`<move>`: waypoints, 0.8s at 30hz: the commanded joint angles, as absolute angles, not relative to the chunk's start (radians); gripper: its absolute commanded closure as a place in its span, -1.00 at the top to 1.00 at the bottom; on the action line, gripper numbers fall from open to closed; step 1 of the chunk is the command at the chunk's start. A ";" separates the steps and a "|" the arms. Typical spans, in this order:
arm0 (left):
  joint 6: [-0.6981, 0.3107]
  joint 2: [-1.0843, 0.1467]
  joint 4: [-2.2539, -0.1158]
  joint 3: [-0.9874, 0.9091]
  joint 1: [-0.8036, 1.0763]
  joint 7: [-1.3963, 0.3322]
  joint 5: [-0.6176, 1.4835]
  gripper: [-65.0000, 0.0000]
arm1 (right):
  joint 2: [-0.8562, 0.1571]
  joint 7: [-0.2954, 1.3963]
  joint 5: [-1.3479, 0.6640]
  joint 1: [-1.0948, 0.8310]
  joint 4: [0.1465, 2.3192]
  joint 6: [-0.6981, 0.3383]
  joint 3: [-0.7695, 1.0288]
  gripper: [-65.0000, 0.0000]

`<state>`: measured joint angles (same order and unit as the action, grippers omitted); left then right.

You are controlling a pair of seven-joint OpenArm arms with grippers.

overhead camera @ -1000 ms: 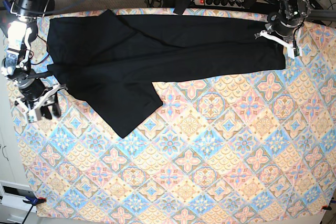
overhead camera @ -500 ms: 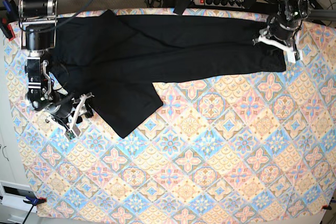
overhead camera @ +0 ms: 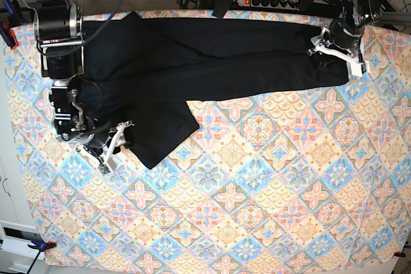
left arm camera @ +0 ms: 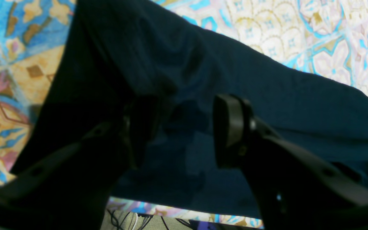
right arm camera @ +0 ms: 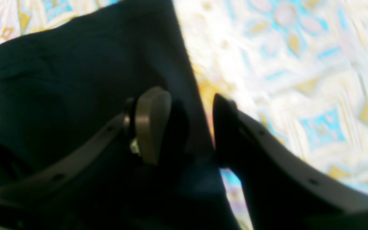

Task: Fold the T-shirt properly
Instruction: 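Release the right gripper and move it to the folded sleeve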

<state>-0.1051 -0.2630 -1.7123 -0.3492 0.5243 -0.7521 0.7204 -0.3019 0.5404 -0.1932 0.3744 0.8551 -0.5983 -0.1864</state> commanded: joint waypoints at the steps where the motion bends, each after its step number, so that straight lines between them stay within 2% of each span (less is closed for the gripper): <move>1: -0.111 -0.274 -1.730 -0.355 0.529 -0.743 0.733 -0.02 | -0.312 0.518 -0.183 0.395 0.862 -0.605 -0.185 -0.20; 8: -0.111 -0.277 -1.730 -0.404 0.524 -0.834 0.731 -0.02 | -0.302 0.487 -0.154 0.427 0.797 -0.605 -0.189 -0.20; 24: -0.111 -0.306 -1.732 -0.404 0.545 -0.834 0.734 -0.02 | -0.283 0.420 -0.153 0.427 0.745 -0.604 -0.183 -0.20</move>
<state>-0.1089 -0.2962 -1.7134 -0.3988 0.5404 -0.8459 0.7273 -0.2695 0.4416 -0.1383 0.3988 0.7326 -0.5987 -0.1879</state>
